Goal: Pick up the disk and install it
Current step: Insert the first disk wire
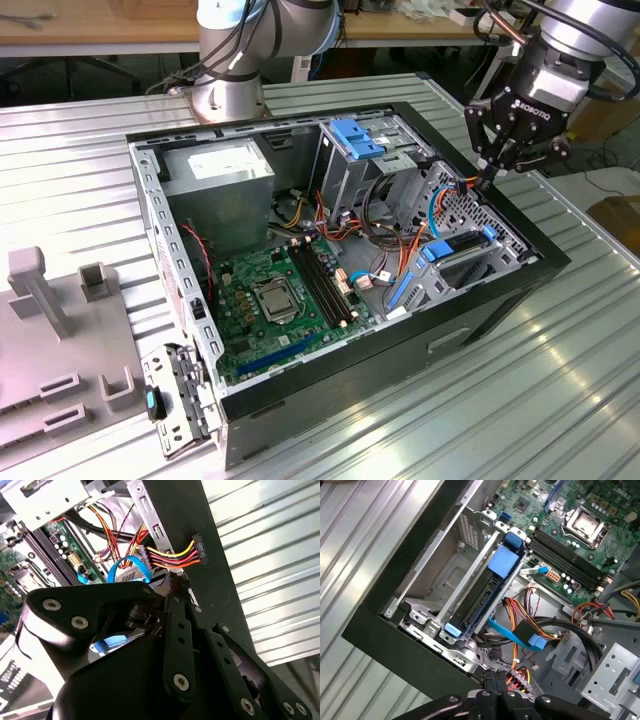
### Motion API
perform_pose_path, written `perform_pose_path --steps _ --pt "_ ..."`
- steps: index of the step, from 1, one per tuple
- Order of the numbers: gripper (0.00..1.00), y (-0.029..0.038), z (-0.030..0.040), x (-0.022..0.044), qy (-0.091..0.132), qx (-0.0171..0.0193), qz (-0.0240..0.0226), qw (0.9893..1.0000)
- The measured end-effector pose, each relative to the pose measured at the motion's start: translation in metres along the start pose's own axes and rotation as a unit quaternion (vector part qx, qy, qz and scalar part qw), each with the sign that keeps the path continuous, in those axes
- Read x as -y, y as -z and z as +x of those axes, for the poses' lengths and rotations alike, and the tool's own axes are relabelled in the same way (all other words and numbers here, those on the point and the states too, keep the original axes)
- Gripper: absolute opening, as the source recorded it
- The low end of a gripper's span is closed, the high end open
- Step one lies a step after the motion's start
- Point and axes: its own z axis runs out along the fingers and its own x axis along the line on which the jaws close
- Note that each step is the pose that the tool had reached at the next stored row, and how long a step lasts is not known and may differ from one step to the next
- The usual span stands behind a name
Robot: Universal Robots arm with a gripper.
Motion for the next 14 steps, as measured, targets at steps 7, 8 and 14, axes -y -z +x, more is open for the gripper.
perform_pose_path --steps 7,8,14 --pt "0.11 0.0 -0.0003 0.0004 0.073 -0.0008 0.0006 0.9974" --pt "0.11 0.0 -0.0009 0.0015 0.075 -0.001 0.0005 0.9972" --pt "0.11 0.0001 -0.009 0.01 0.1 -0.0032 -0.0008 0.995"
